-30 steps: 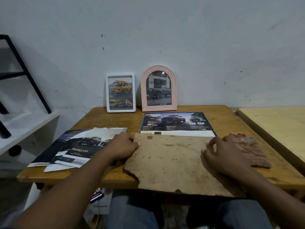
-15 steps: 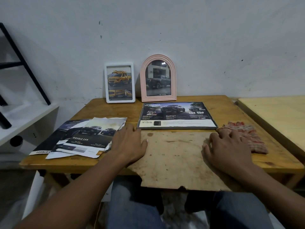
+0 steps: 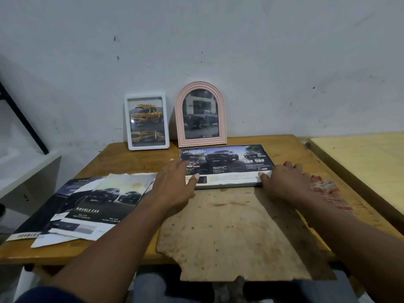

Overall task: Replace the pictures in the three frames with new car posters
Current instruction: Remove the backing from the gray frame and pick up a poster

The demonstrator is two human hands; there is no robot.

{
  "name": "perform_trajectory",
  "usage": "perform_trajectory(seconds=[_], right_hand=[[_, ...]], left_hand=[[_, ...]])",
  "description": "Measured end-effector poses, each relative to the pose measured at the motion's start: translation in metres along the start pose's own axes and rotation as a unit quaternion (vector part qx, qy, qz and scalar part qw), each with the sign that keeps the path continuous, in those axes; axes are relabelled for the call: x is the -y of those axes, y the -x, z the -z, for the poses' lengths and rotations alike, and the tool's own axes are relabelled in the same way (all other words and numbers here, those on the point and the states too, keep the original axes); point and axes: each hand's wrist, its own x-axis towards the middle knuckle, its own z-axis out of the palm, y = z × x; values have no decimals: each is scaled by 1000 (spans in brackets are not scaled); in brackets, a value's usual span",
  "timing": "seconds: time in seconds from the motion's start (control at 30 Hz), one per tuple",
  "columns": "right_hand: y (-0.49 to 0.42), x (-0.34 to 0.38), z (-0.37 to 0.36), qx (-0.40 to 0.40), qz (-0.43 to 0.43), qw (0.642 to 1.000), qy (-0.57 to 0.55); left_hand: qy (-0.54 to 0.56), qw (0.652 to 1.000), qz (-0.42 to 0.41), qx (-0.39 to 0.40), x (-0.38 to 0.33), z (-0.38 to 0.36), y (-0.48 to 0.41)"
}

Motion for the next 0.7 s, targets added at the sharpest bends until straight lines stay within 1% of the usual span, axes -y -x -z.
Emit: perform_trajectory(seconds=[0.13, 0.2, 0.33, 0.4, 0.5, 0.6, 0.7], right_hand=[[-3, 15, -8, -11, -1, 1000, -28], [-5, 24, -10, -20, -1, 999, -40], [-7, 42, -10, -38, -13, 997, -63], [-4, 49, -11, -60, -7, 995, -79], [-1, 60, -18, -104, 25, 987, -119], [3, 69, -20, -114, 67, 973, -189], [-2, 74, -20, -133, 118, 945, -276]], left_hand=[[20, 998, 26, 56, 4, -14, -23], [47, 995, 41, 74, 8, -21, -26], [67, 994, 55, 69, 23, -26, -32], [70, 993, 62, 72, 27, -24, -32], [42, 993, 71, 86, 27, -19, -30], [23, 994, 70, 79, 29, -14, -28], [12, 994, 70, 84, 39, -10, -28]])
